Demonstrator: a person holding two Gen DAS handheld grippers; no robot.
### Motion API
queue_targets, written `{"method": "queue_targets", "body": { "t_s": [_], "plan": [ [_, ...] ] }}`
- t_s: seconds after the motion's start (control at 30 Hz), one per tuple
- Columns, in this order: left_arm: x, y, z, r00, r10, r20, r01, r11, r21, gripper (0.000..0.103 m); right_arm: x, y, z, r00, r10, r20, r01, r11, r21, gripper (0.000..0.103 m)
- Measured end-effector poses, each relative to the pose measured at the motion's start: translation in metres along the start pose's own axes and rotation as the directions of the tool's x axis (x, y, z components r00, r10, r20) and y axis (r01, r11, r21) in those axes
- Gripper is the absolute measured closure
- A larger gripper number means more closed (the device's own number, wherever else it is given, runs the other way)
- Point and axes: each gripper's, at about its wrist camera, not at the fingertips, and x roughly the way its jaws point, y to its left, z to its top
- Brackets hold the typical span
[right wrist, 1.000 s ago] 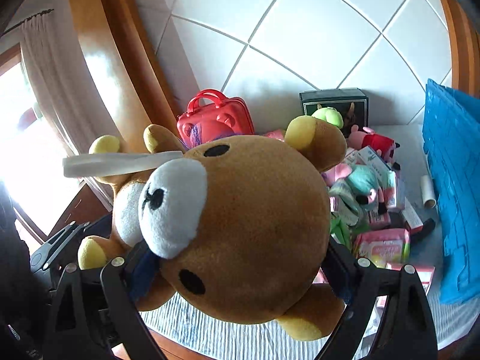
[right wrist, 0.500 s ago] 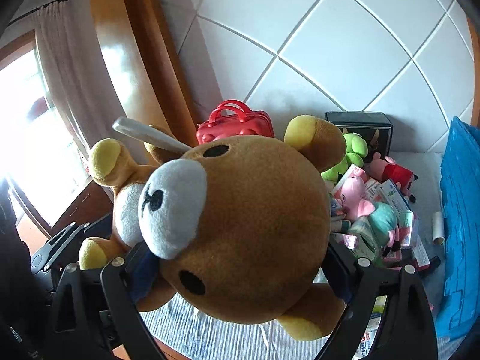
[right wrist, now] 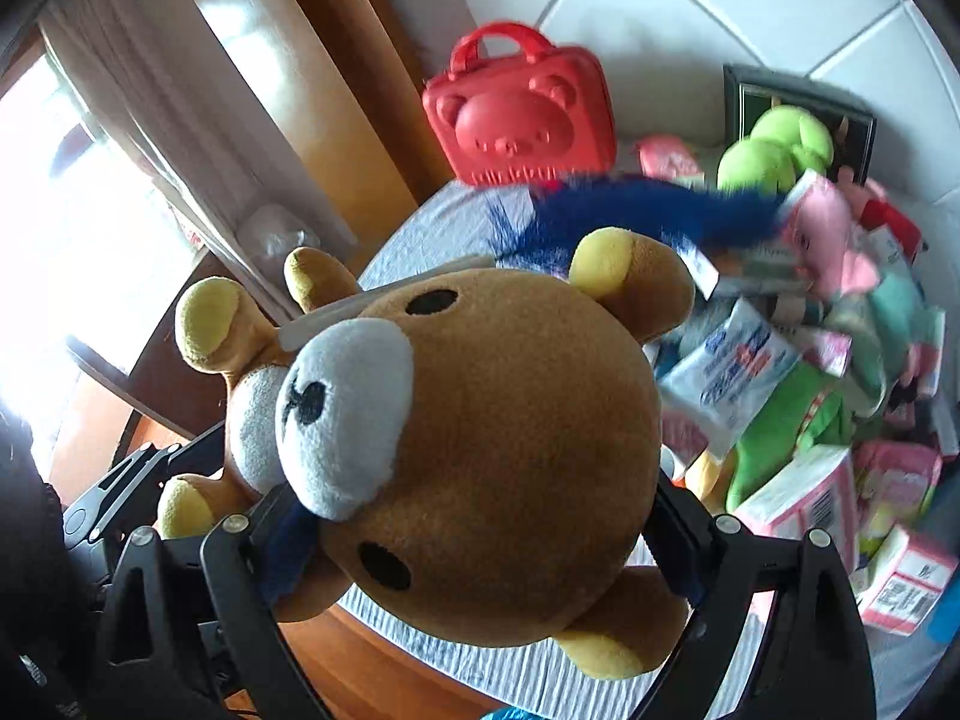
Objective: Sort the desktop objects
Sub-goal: 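Lift the brown teddy bear with the right tool and hold it above the table, then carry the brown teddy bear in the right tool over the blue crate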
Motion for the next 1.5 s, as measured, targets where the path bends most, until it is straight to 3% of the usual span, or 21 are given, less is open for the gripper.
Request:
{"method": "queue_targets", "body": {
  "t_s": [0.13, 0.33, 0.53, 0.67, 0.8, 1.07, 1.27, 1.5],
  "plan": [
    [0.038, -0.012, -0.047, 0.993, -0.005, -0.114, 0.003, 1.0, -0.024, 0.041, 0.052, -0.033, -0.041, 0.99, 0.009, -0.14, -0.002, 0.999, 0.05, 0.01],
    [0.043, -0.037, -0.09, 0.985, -0.041, -0.168, 0.038, 0.999, -0.021, 0.042, 0.068, -0.058, -0.095, 0.977, -0.019, -0.211, 0.036, 0.996, 0.077, 0.01],
    [0.031, -0.078, -0.107, 0.974, -0.171, -0.149, 0.171, 0.985, -0.013, 0.042, 0.029, -0.076, -0.132, 0.971, -0.14, -0.195, 0.162, 0.982, 0.098, 0.01],
    [0.02, -0.124, -0.106, 0.963, -0.23, -0.138, 0.242, 0.967, 0.074, 0.045, -0.013, -0.093, -0.15, 0.956, -0.24, -0.169, 0.263, 0.955, 0.135, 0.01],
    [0.002, -0.169, -0.094, 0.959, -0.262, -0.105, 0.276, 0.947, 0.166, 0.045, -0.06, -0.118, -0.164, 0.954, -0.281, -0.109, 0.298, 0.931, 0.21, 0.01],
    [-0.038, -0.247, -0.054, 0.959, -0.284, 0.002, 0.273, 0.921, 0.277, 0.045, -0.159, -0.164, -0.15, 0.95, -0.309, 0.047, 0.284, 0.917, 0.279, 0.01],
    [-0.062, -0.274, -0.025, 0.966, -0.242, 0.095, 0.21, 0.941, 0.267, 0.045, -0.201, -0.184, -0.118, 0.948, -0.29, 0.133, 0.255, 0.939, 0.23, 0.01],
    [-0.071, -0.278, 0.005, 0.969, -0.181, 0.165, 0.137, 0.959, 0.247, 0.047, -0.214, -0.186, -0.084, 0.951, -0.246, 0.187, 0.219, 0.964, 0.152, 0.01]
  ]
}}
